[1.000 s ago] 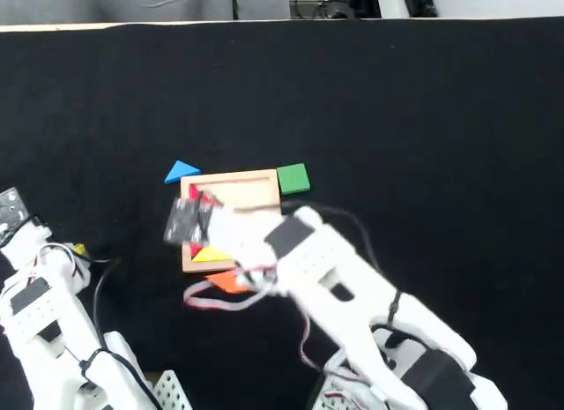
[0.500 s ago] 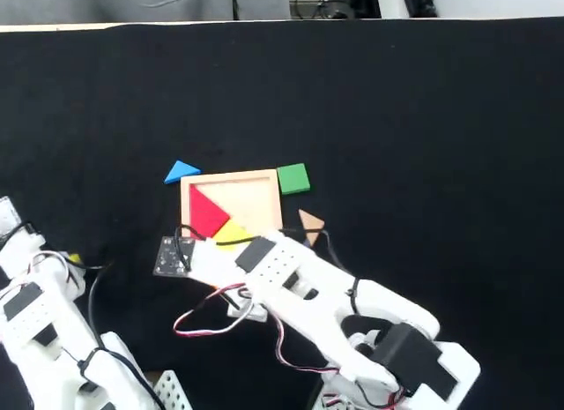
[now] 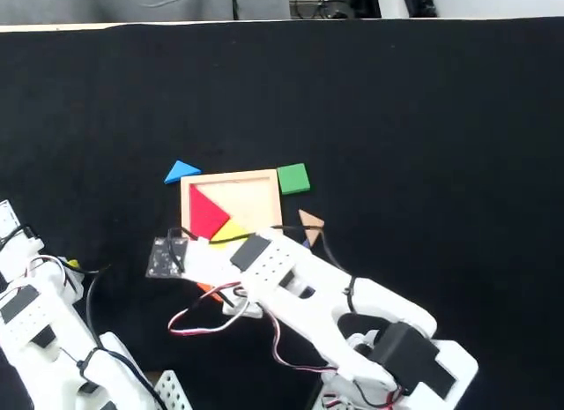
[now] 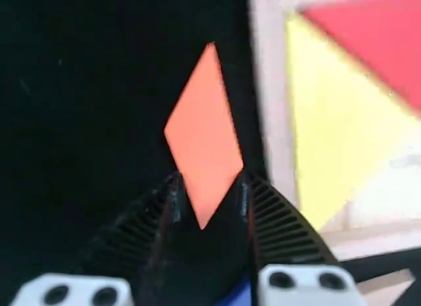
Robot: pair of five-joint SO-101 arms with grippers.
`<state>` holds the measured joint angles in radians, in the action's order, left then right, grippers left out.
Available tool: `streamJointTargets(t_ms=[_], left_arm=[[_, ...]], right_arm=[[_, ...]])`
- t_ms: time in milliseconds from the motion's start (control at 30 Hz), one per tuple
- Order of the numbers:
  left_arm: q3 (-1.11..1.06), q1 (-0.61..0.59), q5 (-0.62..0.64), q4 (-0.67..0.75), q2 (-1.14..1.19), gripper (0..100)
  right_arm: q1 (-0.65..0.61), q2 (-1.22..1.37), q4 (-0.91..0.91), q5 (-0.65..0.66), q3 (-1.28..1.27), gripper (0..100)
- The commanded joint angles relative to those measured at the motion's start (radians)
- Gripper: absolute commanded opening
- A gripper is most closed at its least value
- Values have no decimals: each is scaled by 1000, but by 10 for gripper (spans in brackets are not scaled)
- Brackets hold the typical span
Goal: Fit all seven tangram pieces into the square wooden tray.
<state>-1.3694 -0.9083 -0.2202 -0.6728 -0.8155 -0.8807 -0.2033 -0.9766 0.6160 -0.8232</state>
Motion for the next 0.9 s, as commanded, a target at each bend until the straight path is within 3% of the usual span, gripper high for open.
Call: streamJointTargets(t_ms=[0, 233, 533, 867], left_arm=[[8, -4, -6, 0, -17, 242], [7, -1, -6, 0, -17, 242], [7, 1, -6, 2, -17, 242], [7, 1, -6, 2, -17, 242]], right_arm=[[-23, 2, -15, 55, 64, 135], [-23, 4, -2, 60, 67, 204], [-23, 18, -2, 109, 56, 206], [-41, 268, -34, 106, 194, 205]])
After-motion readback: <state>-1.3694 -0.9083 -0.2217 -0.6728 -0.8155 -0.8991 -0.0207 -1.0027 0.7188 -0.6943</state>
